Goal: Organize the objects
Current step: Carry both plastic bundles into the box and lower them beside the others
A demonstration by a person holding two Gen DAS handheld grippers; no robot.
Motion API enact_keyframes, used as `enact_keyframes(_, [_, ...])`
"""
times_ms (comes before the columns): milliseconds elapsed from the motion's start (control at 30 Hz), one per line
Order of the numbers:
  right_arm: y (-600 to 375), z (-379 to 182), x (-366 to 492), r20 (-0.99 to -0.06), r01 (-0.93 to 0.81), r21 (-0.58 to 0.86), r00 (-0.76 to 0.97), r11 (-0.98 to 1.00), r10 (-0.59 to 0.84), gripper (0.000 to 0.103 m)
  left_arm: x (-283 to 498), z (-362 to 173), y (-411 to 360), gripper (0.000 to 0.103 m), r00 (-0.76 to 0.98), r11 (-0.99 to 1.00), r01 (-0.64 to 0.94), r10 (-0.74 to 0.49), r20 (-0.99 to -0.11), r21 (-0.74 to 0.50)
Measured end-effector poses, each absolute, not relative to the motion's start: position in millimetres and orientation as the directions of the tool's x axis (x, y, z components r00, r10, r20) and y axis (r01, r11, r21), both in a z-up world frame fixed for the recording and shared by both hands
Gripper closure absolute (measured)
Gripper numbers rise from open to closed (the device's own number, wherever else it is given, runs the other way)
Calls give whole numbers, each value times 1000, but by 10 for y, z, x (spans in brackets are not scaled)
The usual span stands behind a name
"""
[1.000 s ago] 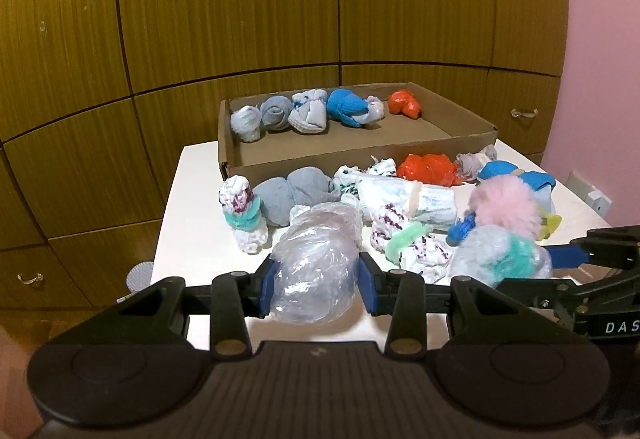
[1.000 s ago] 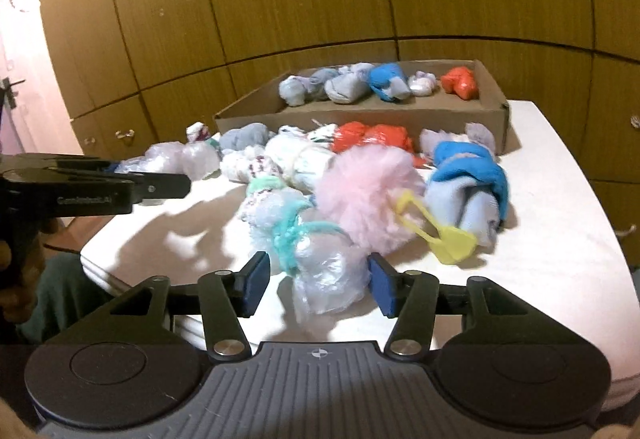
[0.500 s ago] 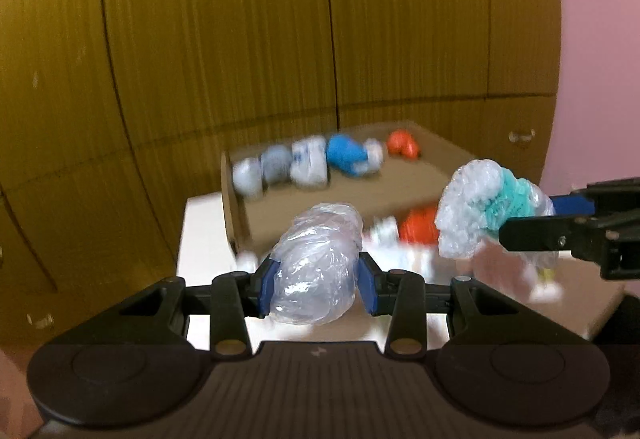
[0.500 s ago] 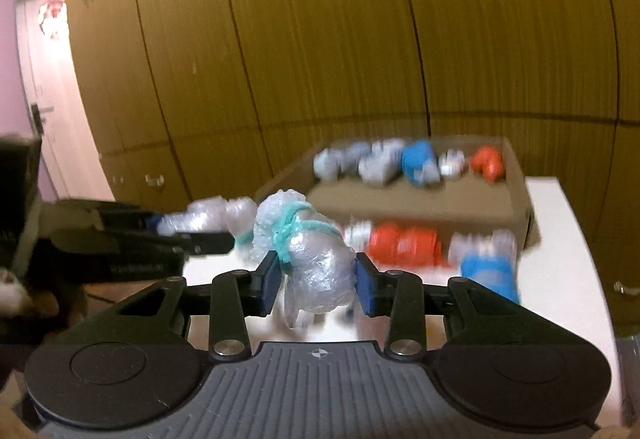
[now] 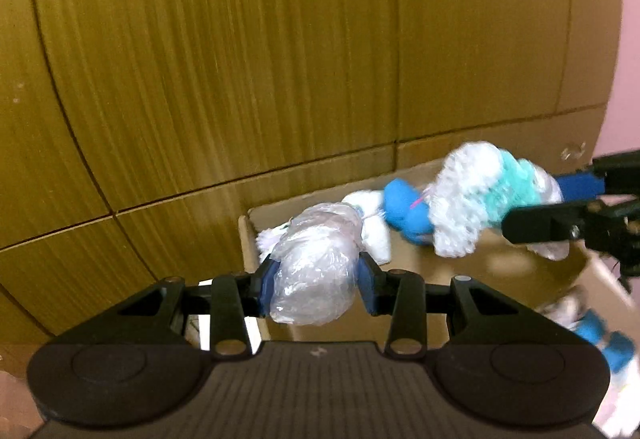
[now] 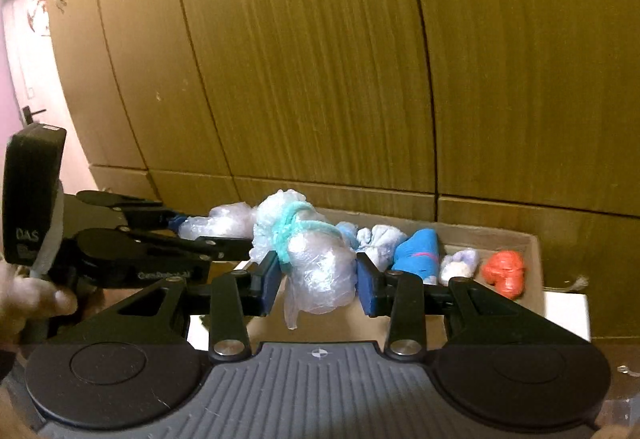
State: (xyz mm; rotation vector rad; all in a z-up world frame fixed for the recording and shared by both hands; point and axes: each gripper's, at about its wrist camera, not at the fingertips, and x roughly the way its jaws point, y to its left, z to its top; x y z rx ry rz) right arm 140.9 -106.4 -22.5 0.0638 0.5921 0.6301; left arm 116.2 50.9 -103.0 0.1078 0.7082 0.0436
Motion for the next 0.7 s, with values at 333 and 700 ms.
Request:
enact_keyframes(333, [-704, -861, 2209, -648, -470, 321, 524, 822, 553, 56, 1656, -1540, 610, 66, 671, 983, 51, 96, -735, 175])
enact_keyframes(700, [-410, -1148, 2454, -718, -461, 304, 463, 833, 519, 56, 1862, -1739, 634, 68, 618, 976, 83, 109, -779, 203])
